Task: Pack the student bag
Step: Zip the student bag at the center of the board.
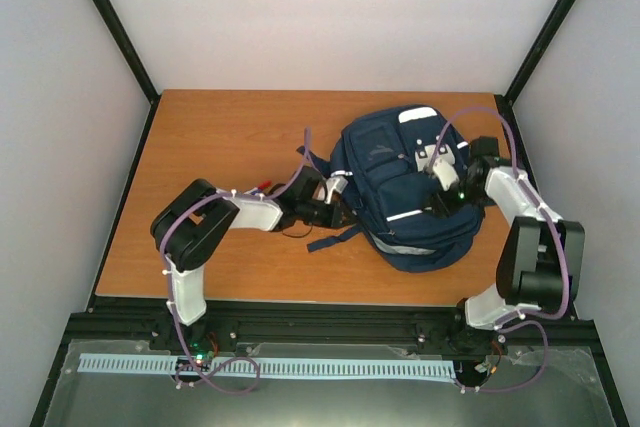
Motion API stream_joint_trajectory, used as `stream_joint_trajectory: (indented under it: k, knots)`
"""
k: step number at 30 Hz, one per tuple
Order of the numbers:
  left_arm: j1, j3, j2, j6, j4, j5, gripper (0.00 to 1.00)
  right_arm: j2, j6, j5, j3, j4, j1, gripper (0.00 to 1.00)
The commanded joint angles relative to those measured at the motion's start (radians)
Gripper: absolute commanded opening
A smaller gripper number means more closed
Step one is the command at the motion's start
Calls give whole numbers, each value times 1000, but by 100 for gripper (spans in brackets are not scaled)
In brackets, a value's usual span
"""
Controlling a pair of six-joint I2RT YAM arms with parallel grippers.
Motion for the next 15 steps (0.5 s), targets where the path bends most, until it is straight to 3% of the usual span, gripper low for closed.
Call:
stream_joint_trajectory:
  k: [1, 4, 9, 15]
  knots:
    - [80, 120, 8, 95, -108, 16, 1, -166, -297, -65, -149, -104, 21, 63]
    - [117, 191, 48, 112, -150, 47, 1, -248, -440, -124, -219, -164, 50, 66]
    - [126, 220, 61, 104, -158, 57, 1, -388, -538, -69, -341, -110, 155, 71]
    - [126, 207, 57, 114, -175, 55, 1, -432, -531, -2, -409, -68, 285, 73]
